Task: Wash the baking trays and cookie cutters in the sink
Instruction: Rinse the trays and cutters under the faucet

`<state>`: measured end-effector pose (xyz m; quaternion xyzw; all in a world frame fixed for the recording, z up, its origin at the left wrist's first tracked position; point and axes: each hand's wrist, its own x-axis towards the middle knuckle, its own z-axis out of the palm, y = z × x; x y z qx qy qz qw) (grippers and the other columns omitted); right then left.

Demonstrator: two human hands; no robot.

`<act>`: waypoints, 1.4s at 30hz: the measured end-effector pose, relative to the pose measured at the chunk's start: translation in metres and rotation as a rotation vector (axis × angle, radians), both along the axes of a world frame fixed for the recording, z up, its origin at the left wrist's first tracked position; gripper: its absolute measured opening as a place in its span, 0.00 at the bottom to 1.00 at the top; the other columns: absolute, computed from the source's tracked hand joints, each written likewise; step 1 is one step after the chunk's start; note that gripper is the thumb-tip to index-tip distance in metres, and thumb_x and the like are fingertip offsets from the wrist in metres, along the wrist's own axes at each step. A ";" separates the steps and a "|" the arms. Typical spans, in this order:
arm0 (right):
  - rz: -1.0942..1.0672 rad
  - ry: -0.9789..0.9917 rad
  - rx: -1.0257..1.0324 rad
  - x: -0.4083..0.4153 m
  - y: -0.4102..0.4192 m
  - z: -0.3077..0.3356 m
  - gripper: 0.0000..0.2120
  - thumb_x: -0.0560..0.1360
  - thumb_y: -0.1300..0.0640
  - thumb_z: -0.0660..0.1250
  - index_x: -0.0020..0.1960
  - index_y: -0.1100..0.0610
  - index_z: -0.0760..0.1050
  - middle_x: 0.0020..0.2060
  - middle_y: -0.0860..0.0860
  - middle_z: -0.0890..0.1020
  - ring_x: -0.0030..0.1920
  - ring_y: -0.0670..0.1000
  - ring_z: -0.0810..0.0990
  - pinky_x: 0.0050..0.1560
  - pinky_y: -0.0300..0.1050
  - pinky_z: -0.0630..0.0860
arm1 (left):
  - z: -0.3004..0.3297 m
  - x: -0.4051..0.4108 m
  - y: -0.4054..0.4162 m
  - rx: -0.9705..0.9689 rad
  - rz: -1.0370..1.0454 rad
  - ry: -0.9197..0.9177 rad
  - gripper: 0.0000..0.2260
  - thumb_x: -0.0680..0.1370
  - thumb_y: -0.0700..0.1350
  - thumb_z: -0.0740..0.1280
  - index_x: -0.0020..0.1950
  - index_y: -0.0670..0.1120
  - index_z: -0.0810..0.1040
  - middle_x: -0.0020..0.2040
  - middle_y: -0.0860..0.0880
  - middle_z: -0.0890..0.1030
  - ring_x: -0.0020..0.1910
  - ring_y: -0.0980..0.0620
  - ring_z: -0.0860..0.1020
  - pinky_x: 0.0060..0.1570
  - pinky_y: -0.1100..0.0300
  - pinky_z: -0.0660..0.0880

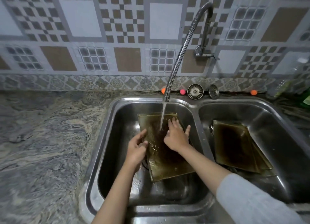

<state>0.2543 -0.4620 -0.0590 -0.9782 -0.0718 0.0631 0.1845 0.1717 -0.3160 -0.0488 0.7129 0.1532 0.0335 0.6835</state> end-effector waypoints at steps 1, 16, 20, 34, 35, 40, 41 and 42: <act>-0.018 0.012 0.005 0.005 0.009 0.002 0.28 0.80 0.51 0.51 0.78 0.56 0.50 0.78 0.52 0.48 0.77 0.51 0.43 0.71 0.64 0.34 | 0.001 -0.001 -0.003 0.009 -0.018 -0.004 0.20 0.79 0.32 0.61 0.70 0.45 0.72 0.65 0.49 0.74 0.57 0.59 0.74 0.48 0.71 0.75; 0.430 -0.165 -0.063 0.010 0.022 0.012 0.28 0.80 0.52 0.51 0.78 0.48 0.47 0.77 0.49 0.40 0.76 0.52 0.36 0.70 0.68 0.35 | 0.000 0.023 -0.012 -0.205 0.042 -0.060 0.22 0.79 0.30 0.59 0.68 0.51 0.72 0.68 0.50 0.73 0.67 0.56 0.71 0.67 0.59 0.68; 0.607 -0.145 -0.114 -0.008 0.008 0.004 0.24 0.81 0.50 0.50 0.77 0.47 0.53 0.77 0.45 0.44 0.76 0.48 0.37 0.72 0.64 0.34 | -0.004 0.027 -0.005 -0.313 0.087 -0.004 0.20 0.80 0.30 0.57 0.69 0.45 0.72 0.66 0.47 0.75 0.62 0.54 0.75 0.68 0.54 0.68; 0.456 -0.153 -0.176 0.011 0.000 0.017 0.24 0.81 0.43 0.47 0.76 0.40 0.49 0.76 0.44 0.40 0.76 0.51 0.37 0.67 0.66 0.30 | -0.006 0.035 -0.007 -0.293 0.020 0.008 0.20 0.80 0.31 0.58 0.63 0.52 0.77 0.66 0.50 0.76 0.65 0.54 0.74 0.69 0.53 0.67; 0.509 -0.156 -0.165 0.003 -0.003 0.013 0.23 0.81 0.43 0.48 0.76 0.39 0.51 0.76 0.44 0.40 0.75 0.51 0.37 0.67 0.65 0.29 | -0.007 0.035 -0.004 -0.300 0.039 0.021 0.20 0.80 0.31 0.58 0.63 0.52 0.77 0.65 0.50 0.76 0.64 0.55 0.74 0.69 0.53 0.68; 0.519 -0.214 -0.157 -0.012 -0.012 -0.001 0.20 0.80 0.41 0.50 0.71 0.34 0.59 0.77 0.44 0.45 0.77 0.51 0.43 0.67 0.68 0.31 | -0.012 0.037 -0.002 -0.313 0.054 0.037 0.20 0.80 0.32 0.58 0.64 0.51 0.77 0.64 0.51 0.77 0.58 0.60 0.77 0.63 0.58 0.72; 0.477 -0.224 -0.162 -0.008 -0.011 0.002 0.20 0.80 0.41 0.49 0.71 0.33 0.60 0.77 0.44 0.45 0.77 0.52 0.44 0.66 0.68 0.31 | -0.011 0.037 -0.003 -0.304 0.045 0.035 0.19 0.80 0.32 0.59 0.64 0.51 0.77 0.64 0.50 0.77 0.59 0.58 0.77 0.63 0.57 0.73; 0.445 -0.231 -0.164 -0.005 -0.009 0.005 0.19 0.80 0.40 0.49 0.70 0.32 0.60 0.77 0.44 0.45 0.77 0.53 0.45 0.66 0.68 0.31 | -0.010 0.038 -0.003 -0.299 0.041 0.026 0.19 0.80 0.32 0.59 0.64 0.51 0.77 0.64 0.50 0.78 0.59 0.58 0.77 0.63 0.58 0.73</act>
